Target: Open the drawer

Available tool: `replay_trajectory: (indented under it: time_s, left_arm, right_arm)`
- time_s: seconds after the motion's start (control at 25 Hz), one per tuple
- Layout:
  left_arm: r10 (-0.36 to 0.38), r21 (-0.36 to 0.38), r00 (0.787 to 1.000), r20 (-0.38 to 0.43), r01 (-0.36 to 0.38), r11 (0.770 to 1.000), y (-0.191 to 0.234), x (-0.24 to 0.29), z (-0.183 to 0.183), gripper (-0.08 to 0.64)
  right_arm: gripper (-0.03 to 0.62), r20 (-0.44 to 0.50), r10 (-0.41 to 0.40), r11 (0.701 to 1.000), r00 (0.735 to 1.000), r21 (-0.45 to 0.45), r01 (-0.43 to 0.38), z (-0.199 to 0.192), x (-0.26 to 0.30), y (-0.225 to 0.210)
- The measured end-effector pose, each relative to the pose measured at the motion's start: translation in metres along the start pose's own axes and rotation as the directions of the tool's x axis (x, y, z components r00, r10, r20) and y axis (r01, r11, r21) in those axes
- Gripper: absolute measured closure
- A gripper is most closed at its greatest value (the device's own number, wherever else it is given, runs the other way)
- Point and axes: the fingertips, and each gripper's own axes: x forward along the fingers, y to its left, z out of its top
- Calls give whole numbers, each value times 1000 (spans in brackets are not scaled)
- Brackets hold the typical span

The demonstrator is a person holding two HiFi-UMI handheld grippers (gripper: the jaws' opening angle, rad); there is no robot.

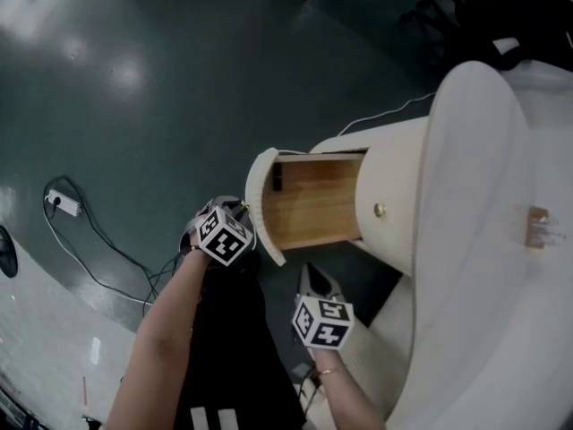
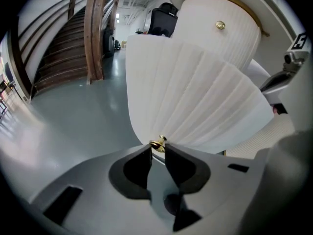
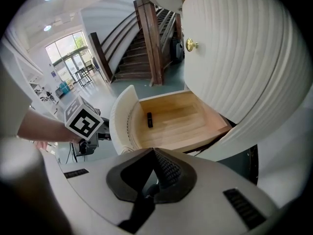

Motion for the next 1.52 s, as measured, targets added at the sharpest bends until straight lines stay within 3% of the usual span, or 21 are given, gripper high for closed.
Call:
replay_trajectory:
  time_s: [0.32,0.68,1.2,1.52]
  left_arm:
    - [23,1,999,-22,-23,1000,11,-9,-12,474]
    - [67,-50,997,-25,-68,996,12,-33,-18,488]
    - [169,-186,985,36,-160,969,9,-107,-13,543]
    - [221,-255,968,116,-186,949,10,-162,8,554]
  right_arm:
    - [589,5,17,1000,1000,-9,-17,8,-1,5]
    - [589,8,29,1000,1000,-1,-29,18,-8,16]
    - [589,23,50,999,998,-7,-50,32,-26,24]
    - [589,45,67,998,997,-13,-66,48,-43,35]
